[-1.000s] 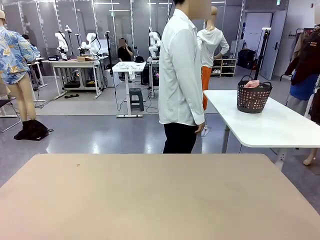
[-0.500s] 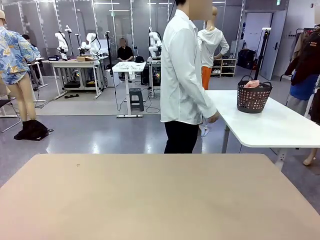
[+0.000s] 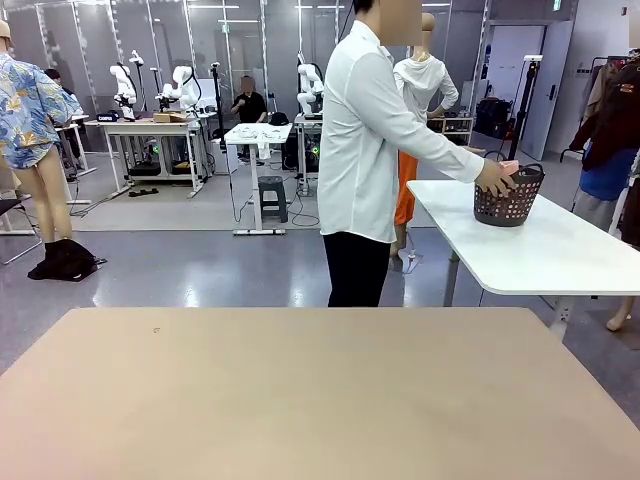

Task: Fold the towel.
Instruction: Grab the top end of the 100 cm Hotel Towel extended by the human.

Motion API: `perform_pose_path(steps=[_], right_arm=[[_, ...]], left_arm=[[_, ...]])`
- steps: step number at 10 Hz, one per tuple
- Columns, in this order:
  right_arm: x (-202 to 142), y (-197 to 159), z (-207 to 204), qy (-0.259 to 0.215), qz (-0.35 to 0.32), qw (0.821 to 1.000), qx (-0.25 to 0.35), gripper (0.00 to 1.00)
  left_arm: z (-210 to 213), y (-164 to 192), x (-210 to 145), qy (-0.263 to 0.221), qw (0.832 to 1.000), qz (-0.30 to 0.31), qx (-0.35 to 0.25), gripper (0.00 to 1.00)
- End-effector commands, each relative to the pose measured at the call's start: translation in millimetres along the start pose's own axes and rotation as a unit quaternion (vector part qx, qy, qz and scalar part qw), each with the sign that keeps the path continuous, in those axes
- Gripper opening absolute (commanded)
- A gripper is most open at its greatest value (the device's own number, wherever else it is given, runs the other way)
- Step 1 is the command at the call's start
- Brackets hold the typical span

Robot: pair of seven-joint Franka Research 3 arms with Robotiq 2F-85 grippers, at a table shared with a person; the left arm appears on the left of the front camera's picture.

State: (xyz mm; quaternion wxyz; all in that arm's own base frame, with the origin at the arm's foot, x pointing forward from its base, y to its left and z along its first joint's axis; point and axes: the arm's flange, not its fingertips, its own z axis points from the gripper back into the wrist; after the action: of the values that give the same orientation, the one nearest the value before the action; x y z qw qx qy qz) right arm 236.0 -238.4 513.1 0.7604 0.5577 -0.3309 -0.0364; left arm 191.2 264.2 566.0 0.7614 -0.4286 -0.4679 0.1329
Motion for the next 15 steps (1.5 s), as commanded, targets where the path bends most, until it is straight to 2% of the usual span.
perform_pose_path(steps=[1,15], right_arm=[[0.8,1.6,-0.3,-0.002,0.003,1.000,0.005,1.00],[0.8,1.6,-0.3,-0.002,0.003,1.000,0.005,1.00]], left_arm=[[-0.3,0.6,0.2,0.000,1.000,-0.001,-0.010,1.00],[-0.3,0.6,0.2,0.000,1.000,-0.001,-0.010,1.00]])
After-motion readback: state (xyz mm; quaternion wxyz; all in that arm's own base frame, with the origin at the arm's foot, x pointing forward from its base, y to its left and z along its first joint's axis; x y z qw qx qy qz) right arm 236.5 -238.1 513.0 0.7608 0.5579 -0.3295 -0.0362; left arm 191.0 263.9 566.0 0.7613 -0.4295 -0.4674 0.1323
